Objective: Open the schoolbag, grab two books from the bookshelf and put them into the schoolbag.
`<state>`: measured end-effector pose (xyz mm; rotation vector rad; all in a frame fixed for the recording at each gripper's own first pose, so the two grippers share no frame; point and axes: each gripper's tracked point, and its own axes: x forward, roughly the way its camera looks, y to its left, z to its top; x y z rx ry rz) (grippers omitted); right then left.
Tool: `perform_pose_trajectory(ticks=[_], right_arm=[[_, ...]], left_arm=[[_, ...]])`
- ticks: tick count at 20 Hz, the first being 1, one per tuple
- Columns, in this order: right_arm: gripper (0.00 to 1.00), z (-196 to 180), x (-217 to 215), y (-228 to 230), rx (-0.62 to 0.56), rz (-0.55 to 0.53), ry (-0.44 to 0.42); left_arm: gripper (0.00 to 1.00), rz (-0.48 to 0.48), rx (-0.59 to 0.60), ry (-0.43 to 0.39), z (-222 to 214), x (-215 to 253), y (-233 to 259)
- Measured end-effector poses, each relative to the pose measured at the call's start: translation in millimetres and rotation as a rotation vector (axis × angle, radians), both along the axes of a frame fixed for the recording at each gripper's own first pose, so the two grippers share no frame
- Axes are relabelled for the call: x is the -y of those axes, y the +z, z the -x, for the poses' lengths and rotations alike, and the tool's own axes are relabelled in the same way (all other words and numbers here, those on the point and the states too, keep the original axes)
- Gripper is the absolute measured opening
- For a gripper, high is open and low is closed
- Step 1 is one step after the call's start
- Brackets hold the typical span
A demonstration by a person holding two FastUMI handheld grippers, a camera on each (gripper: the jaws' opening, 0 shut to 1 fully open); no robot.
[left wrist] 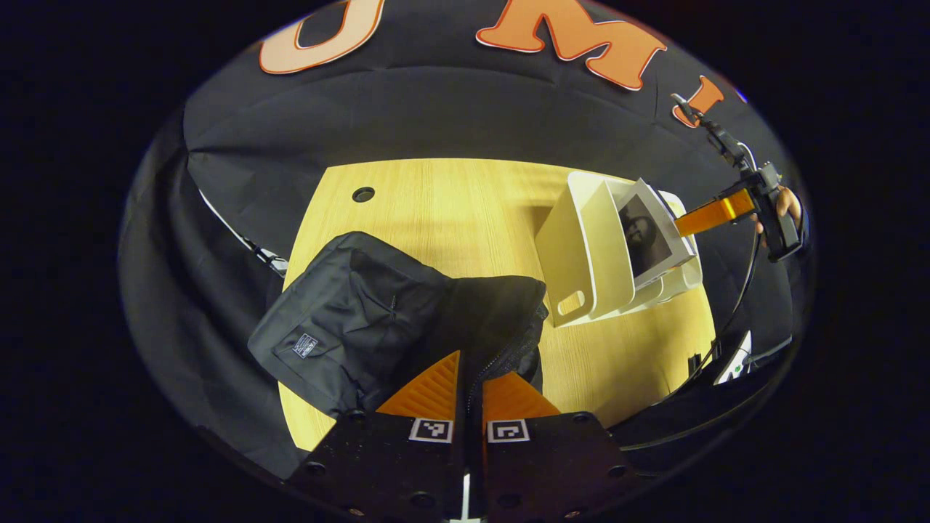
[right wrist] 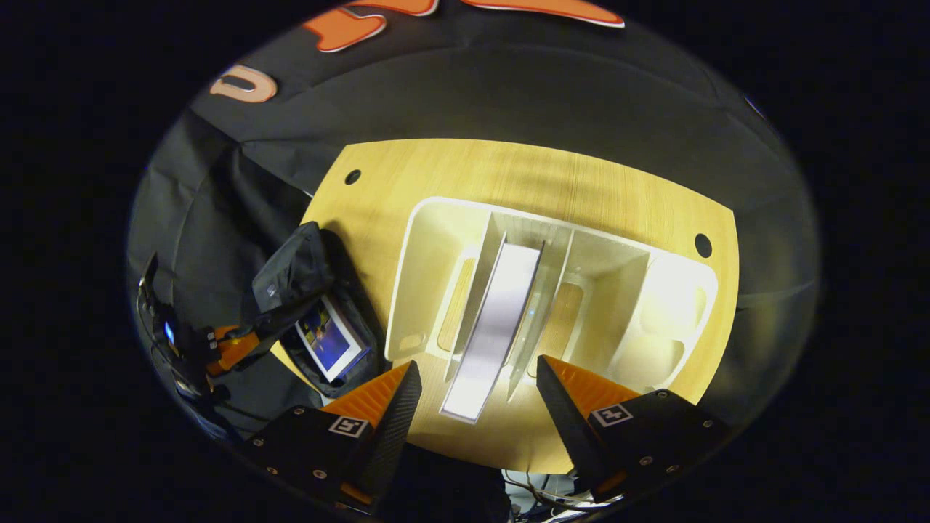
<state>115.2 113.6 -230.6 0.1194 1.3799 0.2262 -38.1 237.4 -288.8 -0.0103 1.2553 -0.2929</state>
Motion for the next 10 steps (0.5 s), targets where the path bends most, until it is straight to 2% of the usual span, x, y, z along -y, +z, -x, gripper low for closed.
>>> perform_pose_trajectory(ticks=[2, 6, 7, 8, 9, 10], right_arm=[[0.92, -10, 5, -12, -0.017, 0.037, -0.009], [0.69, -18, 3, -23, -0.035, 0.047, -0.036], [0.53, -19, 4, -26, -0.038, 0.066, -0.037], [0.59, -19, 9, -31, -0.036, 0.096, -0.033], [0.51, -19, 12, -34, -0.034, 0.114, -0.029], [0.48, -20, 11, -36, -0.039, 0.119, -0.025]], left_arm=[[0.04, -0.002, -0.01, 0.007, 2, 0, 0], [0.04, -0.015, -0.017, 0.003, -1, 1, -4], [0.04, -0.016, -0.019, 0.0, -1, 1, -4], [0.04, -0.017, -0.021, -0.003, -2, 2, -5], [0.04, -0.02, -0.021, -0.007, -3, 2, -6], [0.04, -0.022, -0.023, -0.009, -4, 2, -7]])
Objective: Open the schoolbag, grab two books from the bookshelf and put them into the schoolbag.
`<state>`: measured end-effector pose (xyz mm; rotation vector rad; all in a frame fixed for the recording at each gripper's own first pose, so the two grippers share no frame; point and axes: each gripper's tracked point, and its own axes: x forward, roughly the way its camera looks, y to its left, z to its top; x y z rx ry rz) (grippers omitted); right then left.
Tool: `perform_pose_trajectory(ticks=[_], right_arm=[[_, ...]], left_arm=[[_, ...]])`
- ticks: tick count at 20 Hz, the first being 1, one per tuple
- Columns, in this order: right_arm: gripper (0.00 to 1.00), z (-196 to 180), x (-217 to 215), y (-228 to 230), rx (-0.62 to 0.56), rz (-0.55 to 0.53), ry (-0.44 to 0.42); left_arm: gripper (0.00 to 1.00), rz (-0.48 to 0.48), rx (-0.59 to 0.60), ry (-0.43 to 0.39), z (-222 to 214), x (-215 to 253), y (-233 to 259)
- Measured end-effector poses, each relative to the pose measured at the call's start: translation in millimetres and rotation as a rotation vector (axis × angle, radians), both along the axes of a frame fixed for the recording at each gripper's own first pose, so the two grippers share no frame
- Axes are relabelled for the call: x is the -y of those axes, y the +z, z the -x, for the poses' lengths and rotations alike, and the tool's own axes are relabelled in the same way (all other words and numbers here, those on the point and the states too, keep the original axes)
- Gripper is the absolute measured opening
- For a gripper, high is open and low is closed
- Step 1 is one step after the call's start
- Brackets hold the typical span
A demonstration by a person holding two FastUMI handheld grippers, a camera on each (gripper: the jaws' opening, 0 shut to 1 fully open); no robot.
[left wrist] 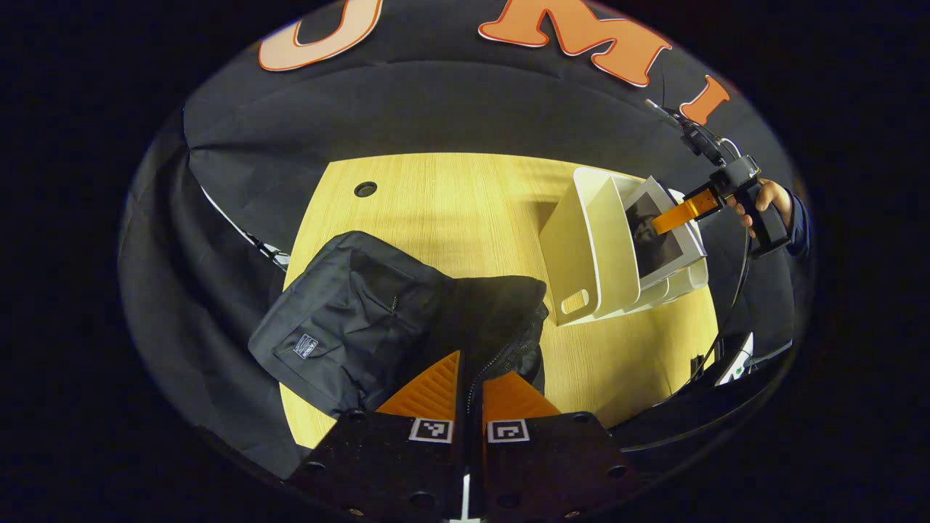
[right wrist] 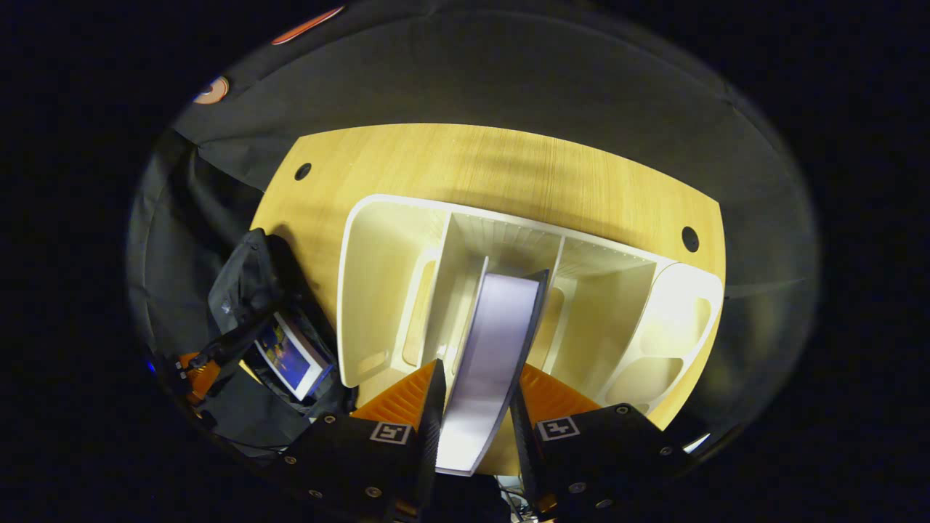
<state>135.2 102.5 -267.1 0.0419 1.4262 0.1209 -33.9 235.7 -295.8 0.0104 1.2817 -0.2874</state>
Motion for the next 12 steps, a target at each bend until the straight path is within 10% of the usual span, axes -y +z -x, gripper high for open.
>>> perform_pose_trajectory(ticks=[12], right_arm=[[0.33, 25, 3, 54, 0.057, 0.0, -0.101]], left_arm=[[0.03, -0.011, 0.045, -0.124, -26, -11, 6]])
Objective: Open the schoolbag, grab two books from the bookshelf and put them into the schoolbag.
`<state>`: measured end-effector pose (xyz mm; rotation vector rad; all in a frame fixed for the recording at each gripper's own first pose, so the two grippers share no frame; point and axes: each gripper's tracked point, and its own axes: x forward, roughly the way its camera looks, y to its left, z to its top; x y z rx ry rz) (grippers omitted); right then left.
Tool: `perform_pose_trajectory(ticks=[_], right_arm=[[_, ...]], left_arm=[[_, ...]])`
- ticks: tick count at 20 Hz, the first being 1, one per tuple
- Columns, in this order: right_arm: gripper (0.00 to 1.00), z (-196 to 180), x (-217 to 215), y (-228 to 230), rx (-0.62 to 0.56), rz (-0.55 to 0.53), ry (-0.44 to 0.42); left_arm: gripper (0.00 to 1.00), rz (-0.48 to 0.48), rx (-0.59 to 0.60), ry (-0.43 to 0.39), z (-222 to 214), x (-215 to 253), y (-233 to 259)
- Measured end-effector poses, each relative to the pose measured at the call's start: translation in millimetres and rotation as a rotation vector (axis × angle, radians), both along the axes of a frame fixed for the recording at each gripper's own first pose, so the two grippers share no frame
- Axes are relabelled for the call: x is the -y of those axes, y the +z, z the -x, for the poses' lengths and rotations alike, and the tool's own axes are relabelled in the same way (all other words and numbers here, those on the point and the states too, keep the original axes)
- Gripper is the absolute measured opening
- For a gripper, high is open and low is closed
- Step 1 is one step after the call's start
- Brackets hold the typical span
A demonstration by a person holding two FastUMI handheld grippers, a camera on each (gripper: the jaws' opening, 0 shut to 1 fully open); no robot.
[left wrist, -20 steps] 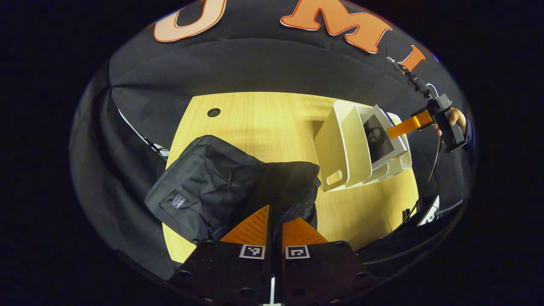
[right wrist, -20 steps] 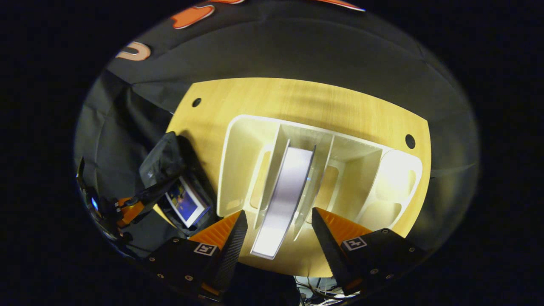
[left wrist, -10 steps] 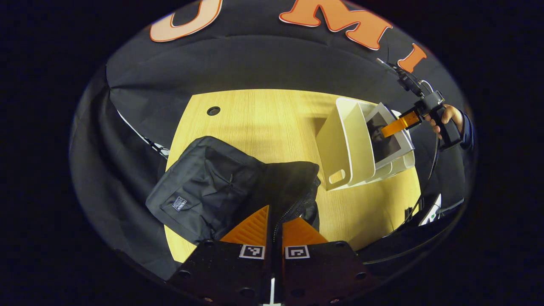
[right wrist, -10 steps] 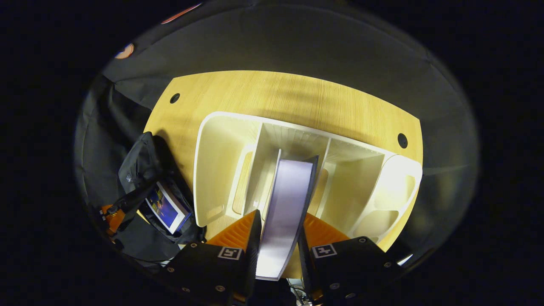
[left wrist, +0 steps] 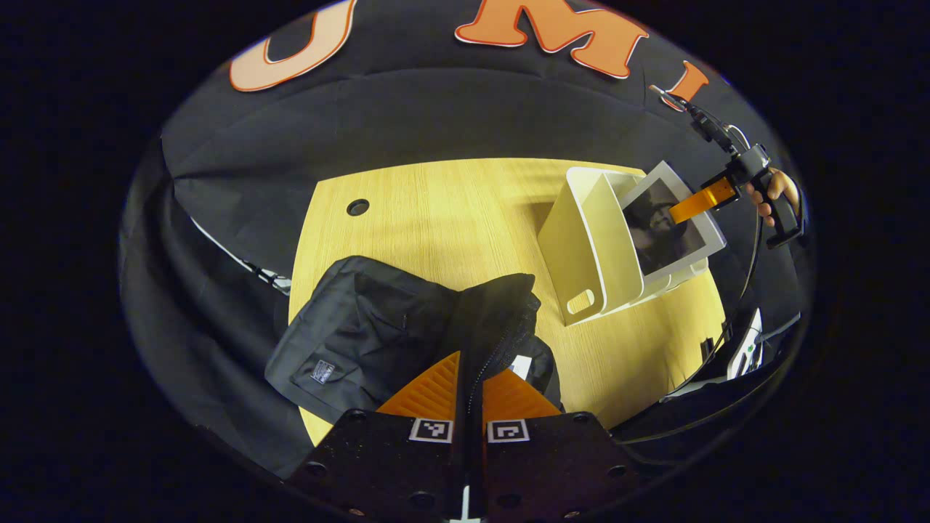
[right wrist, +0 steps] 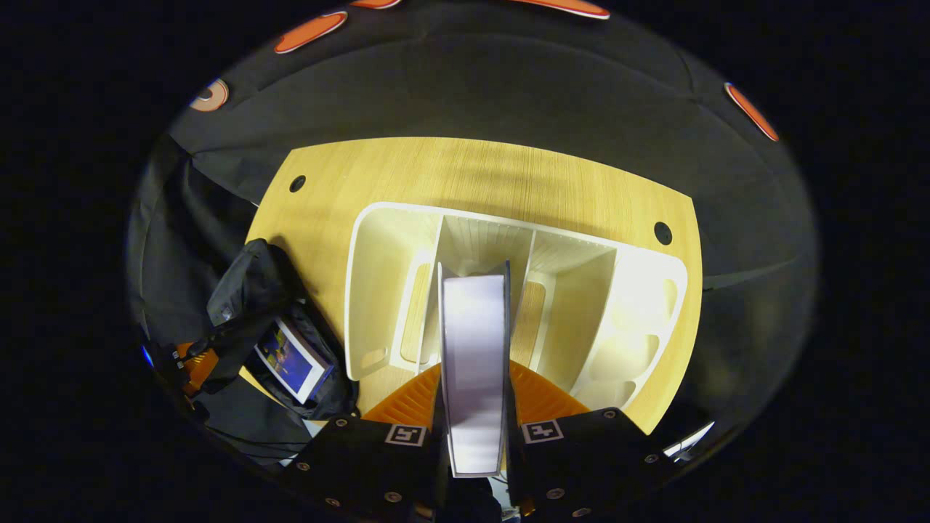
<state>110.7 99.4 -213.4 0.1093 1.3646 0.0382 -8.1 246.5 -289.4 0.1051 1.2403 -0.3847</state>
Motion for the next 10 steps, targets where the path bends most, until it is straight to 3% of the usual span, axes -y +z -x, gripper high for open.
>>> perform_pose_trajectory(ticks=[10], right_arm=[[0.33, 45, 7, 90, 0.159, -0.101, -0.184]], left_arm=[[0.04, 0.064, 0.02, -0.154, -16, 2, 11]])
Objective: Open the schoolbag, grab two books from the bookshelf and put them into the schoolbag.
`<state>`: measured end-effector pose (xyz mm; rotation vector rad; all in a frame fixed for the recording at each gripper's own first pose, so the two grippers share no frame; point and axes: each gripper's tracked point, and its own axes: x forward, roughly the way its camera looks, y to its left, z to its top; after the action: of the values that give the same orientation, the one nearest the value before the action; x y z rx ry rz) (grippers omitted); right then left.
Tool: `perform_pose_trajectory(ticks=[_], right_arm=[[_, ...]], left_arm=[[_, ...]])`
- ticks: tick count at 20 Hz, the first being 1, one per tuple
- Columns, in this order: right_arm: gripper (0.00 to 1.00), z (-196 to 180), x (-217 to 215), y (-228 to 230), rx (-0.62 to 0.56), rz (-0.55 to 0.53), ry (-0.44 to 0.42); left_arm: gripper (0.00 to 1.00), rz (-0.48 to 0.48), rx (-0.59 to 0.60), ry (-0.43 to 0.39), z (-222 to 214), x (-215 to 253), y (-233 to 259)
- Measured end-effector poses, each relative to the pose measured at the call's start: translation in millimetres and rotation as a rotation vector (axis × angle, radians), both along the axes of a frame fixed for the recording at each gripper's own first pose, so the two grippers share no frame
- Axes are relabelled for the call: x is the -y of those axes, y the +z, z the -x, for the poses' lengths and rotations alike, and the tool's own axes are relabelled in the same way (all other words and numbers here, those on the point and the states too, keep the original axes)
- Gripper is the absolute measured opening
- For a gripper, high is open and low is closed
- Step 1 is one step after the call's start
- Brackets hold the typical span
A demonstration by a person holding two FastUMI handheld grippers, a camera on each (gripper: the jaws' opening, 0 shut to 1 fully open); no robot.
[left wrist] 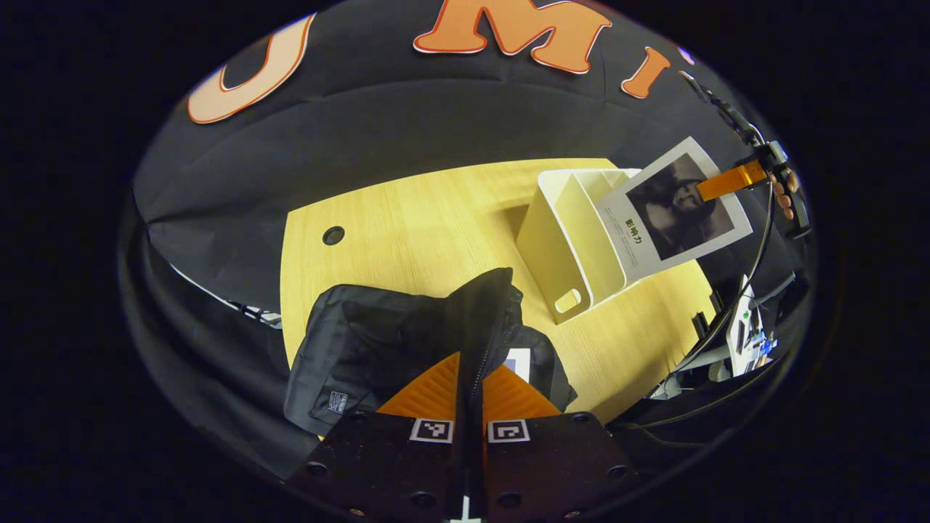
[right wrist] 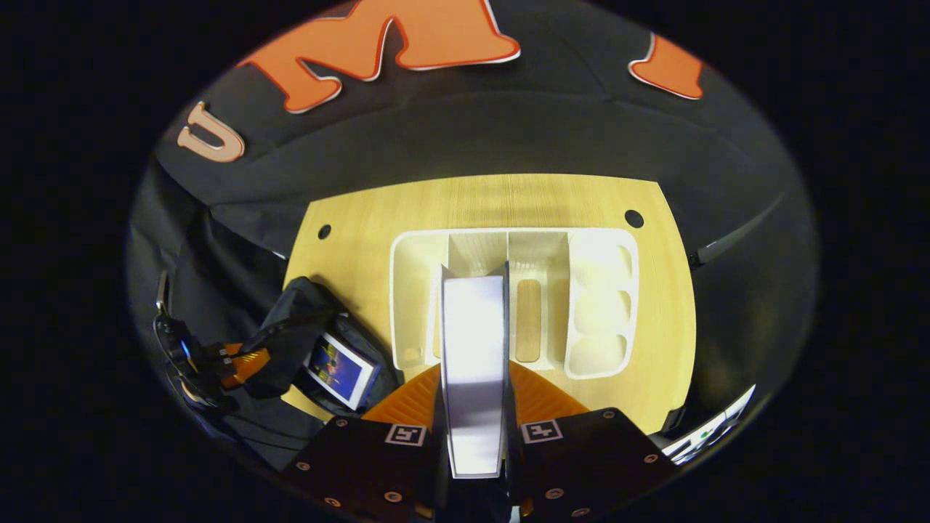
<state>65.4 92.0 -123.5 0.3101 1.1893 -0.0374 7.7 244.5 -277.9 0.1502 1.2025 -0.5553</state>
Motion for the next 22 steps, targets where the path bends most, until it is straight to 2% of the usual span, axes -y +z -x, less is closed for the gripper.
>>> perform_pose_trajectory(ticks=[6, 11, 18, 22], right_arm=[[0.33, 31, -26, 37, 0.114, -0.118, -0.06], [0.33, 58, -46, 26, 0.134, -0.197, -0.112], [0.33, 87, -110, 5, 0.2, -0.333, -0.126], [0.33, 95, -145, -17, 0.206, -0.415, -0.13]], left_arm=[[0.03, 0.022, -0.015, -0.073, -7, 5, -5], [0.03, 0.026, -0.008, -0.115, -9, 3, -4], [0.03, 0.017, 0.007, -0.192, -13, 3, 0], [0.03, 0.021, 0.029, -0.182, -13, 10, 4]])
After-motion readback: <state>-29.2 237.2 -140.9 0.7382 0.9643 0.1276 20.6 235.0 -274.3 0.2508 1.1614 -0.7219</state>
